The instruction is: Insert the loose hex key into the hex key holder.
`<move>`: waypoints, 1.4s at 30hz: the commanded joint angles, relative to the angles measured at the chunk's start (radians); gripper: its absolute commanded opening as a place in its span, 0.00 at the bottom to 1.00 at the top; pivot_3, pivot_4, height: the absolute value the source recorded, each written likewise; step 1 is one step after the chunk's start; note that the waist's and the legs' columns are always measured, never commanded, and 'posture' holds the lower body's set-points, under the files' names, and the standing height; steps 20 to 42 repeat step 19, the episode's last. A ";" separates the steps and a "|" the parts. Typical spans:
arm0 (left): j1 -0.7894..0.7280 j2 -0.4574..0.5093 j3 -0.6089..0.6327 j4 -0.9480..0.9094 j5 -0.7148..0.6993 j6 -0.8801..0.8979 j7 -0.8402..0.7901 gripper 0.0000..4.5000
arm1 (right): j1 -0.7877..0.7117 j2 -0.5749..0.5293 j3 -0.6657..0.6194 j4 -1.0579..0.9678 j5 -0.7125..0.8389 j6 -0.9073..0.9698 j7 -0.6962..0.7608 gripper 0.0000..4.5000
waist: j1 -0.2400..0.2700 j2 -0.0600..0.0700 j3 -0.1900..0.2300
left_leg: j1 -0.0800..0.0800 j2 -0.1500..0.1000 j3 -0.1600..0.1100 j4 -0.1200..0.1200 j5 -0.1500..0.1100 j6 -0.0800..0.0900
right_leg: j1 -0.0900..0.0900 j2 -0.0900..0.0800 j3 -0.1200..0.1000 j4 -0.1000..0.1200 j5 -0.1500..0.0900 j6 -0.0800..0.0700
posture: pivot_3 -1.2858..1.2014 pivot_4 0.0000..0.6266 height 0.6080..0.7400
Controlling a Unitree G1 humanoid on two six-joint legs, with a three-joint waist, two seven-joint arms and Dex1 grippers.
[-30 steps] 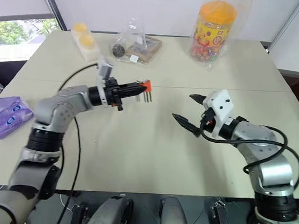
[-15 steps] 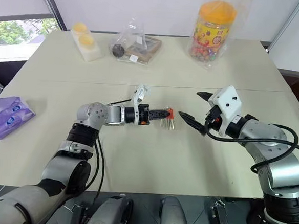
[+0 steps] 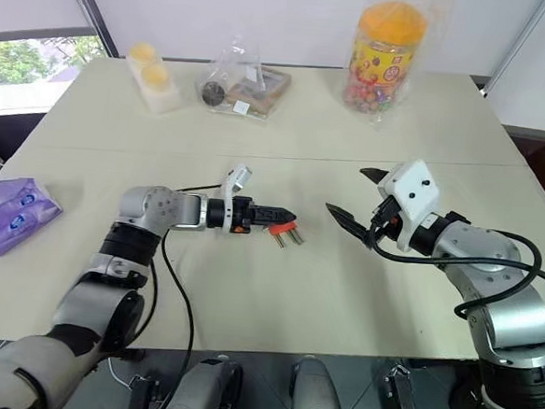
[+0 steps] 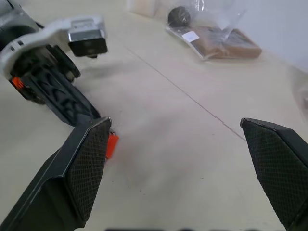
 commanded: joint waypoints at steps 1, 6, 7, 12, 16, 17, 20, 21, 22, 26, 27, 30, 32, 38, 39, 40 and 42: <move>0.043 0.128 -0.073 -0.090 0.113 -0.134 -0.074 0.99 | -0.015 -0.032 0.004 0.004 -0.019 -0.042 0.033 1.00 | -0.001 0.000 0.000 | 0.000 0.000 0.000 -0.001 0.000 0.000 | 0.000 0.000 0.000 0.000 0.000 0.000 | 0.52 0.24 1.00; 0.065 0.268 -0.094 -0.275 0.164 -0.324 -0.198 0.99 | -0.043 -0.122 0.057 0.073 -0.063 -0.103 0.154 1.00 | 0.017 0.000 0.000 | -0.002 -0.001 0.000 0.000 0.000 0.000 | -0.001 -0.001 0.001 -0.002 0.000 0.000 | 0.52 0.24 1.00; 0.067 0.275 -0.090 -0.287 0.169 -0.343 -0.205 0.99 | -0.048 -0.131 0.062 0.083 -0.067 -0.111 0.168 1.00 | 0.025 0.000 0.000 | -0.003 -0.001 -0.001 0.001 0.000 0.000 | -0.001 -0.002 0.000 -0.002 0.000 0.000 | 0.52 0.24 1.00; 0.105 0.383 -0.050 -0.396 0.175 -0.455 -0.315 0.99 | -0.122 -0.234 0.117 0.171 -0.122 -0.197 0.308 1.00 | 0.034 -0.001 0.001 | -0.003 -0.002 -0.001 0.002 0.000 0.001 | 0.000 -0.003 -0.001 -0.003 0.000 0.000 | 0.52 0.24 1.00; 0.185 0.450 0.033 -0.509 0.132 -0.538 -0.370 0.99 | -0.189 -0.290 0.147 0.197 -0.137 -0.250 0.405 1.00 | 0.016 0.000 0.001 | -0.003 -0.001 0.000 0.000 0.000 0.001 | -0.001 -0.002 0.000 -0.003 0.000 0.000 | 0.52 0.24 1.00; 0.197 0.461 0.045 -0.524 0.134 -0.547 -0.369 0.99 | -0.200 -0.296 0.152 0.201 -0.141 -0.260 0.419 1.00 | 0.014 0.000 0.001 | -0.003 -0.001 -0.001 0.000 0.000 0.001 | -0.001 -0.002 -0.001 -0.003 0.000 0.000 | 0.52 0.24 1.00; 0.228 0.499 0.069 -0.556 0.141 -0.564 -0.378 0.99 | -0.232 -0.291 0.151 0.205 -0.127 -0.259 0.435 1.00 | 0.013 0.000 0.001 | -0.003 -0.001 -0.001 0.000 -0.001 0.001 | -0.001 -0.002 -0.001 -0.003 0.000 0.000 | 0.52 0.24 1.00; 0.228 0.499 0.069 -0.556 0.141 -0.564 -0.378 0.99 | -0.232 -0.291 0.151 0.205 -0.127 -0.259 0.435 1.00 | 0.013 0.000 0.001 | -0.003 -0.001 -0.001 0.000 -0.001 0.001 | -0.001 -0.002 -0.001 -0.003 0.000 0.000 | 0.52 0.24 1.00; 0.228 0.499 0.069 -0.556 0.141 -0.564 -0.378 0.99 | -0.232 -0.291 0.151 0.205 -0.127 -0.259 0.435 1.00 | 0.013 0.000 0.001 | -0.003 -0.001 -0.001 0.000 -0.001 0.001 | -0.001 -0.002 -0.001 -0.003 0.000 0.000 | 0.52 0.24 1.00; 0.228 0.499 0.069 -0.556 0.141 -0.564 -0.378 0.99 | -0.232 -0.291 0.151 0.205 -0.127 -0.259 0.435 1.00 | 0.013 0.000 0.001 | -0.003 -0.001 -0.001 0.000 -0.001 0.001 | -0.001 -0.002 -0.001 -0.003 0.000 0.000 | 0.52 0.24 1.00; 0.228 0.499 0.069 -0.556 0.141 -0.564 -0.378 0.99 | -0.232 -0.291 0.151 0.205 -0.127 -0.259 0.435 1.00 | 0.013 0.000 0.001 | -0.003 -0.001 -0.001 0.000 -0.001 0.001 | -0.001 -0.002 -0.001 -0.003 0.000 0.000 | 0.52 0.24 1.00; 0.228 0.499 0.069 -0.556 0.141 -0.564 -0.378 0.99 | -0.232 -0.291 0.151 0.205 -0.127 -0.259 0.435 1.00 | 0.013 0.000 0.001 | -0.003 -0.001 -0.001 0.000 -0.001 0.001 | -0.001 -0.002 -0.001 -0.003 0.000 0.000 | 0.52 0.24 1.00; 0.228 0.499 0.069 -0.556 0.141 -0.564 -0.378 0.99 | -0.232 -0.291 0.151 0.205 -0.127 -0.259 0.435 1.00 | 0.013 0.000 0.001 | -0.003 -0.001 -0.001 0.000 -0.001 0.001 | -0.001 -0.002 -0.001 -0.003 0.000 0.000 | 0.52 0.24 1.00; 0.228 0.499 0.069 -0.556 0.141 -0.564 -0.378 0.99 | -0.232 -0.291 0.151 0.205 -0.127 -0.259 0.435 1.00 | 0.013 0.000 0.001 | -0.003 -0.001 -0.001 0.000 -0.001 0.001 | -0.001 -0.002 -0.001 -0.003 0.000 0.000 | 0.52 0.24 1.00; 0.228 0.499 0.069 -0.556 0.141 -0.564 -0.378 0.99 | -0.232 -0.291 0.151 0.205 -0.127 -0.259 0.435 1.00 | 0.013 0.000 0.001 | -0.003 -0.001 -0.001 0.000 -0.001 0.001 | -0.001 -0.002 -0.001 -0.003 0.000 0.000 | 0.52 0.24 1.00; 0.228 0.499 0.069 -0.556 0.141 -0.564 -0.378 0.99 | -0.232 -0.291 0.151 0.205 -0.127 -0.259 0.435 1.00 | 0.013 0.000 0.001 | -0.003 -0.001 -0.001 0.000 -0.001 0.001 | -0.001 -0.002 -0.001 -0.003 0.000 0.000 | 0.52 0.24 1.00; 0.228 0.499 0.069 -0.556 0.141 -0.564 -0.378 0.99 | -0.232 -0.291 0.151 0.205 -0.127 -0.259 0.435 1.00 | 0.013 0.000 0.001 | -0.003 -0.001 -0.001 0.000 -0.001 0.001 | -0.001 -0.002 -0.001 -0.003 0.000 0.000 | 0.52 0.24 1.00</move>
